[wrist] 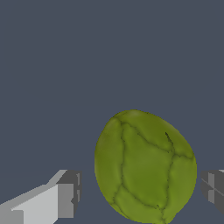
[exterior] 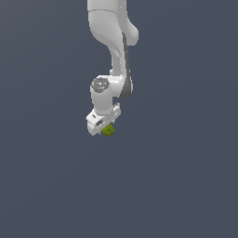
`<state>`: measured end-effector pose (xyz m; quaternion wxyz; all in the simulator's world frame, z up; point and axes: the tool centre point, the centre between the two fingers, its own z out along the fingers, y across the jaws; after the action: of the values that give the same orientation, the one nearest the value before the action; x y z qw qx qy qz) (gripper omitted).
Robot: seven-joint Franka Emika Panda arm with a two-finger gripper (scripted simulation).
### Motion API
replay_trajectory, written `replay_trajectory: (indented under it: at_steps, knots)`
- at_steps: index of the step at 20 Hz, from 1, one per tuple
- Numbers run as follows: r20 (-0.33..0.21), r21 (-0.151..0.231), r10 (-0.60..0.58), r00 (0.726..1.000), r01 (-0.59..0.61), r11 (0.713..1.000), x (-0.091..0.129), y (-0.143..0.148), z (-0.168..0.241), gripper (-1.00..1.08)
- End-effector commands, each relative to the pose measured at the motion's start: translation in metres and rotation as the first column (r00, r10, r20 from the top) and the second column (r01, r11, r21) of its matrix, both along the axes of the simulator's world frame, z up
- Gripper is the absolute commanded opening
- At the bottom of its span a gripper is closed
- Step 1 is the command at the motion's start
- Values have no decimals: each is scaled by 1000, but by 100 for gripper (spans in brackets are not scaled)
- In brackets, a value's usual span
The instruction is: Pick up the object and move it to a goal position.
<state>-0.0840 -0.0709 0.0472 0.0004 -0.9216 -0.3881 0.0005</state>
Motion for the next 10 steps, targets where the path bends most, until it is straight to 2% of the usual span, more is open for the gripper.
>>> replay_trajectory:
  at_steps: [1,3,4,10]
  knots:
    - [1,0,0,1000,0,1000,1,0,-5,100]
    - [1,-1,1,1000,-1,1000,1,0,-6,100]
    - [1,-1,1,1000,-1,1000,1,0,-6,-100]
    - [1,-1,1,1000,-1,1000,1,0,-6,-100]
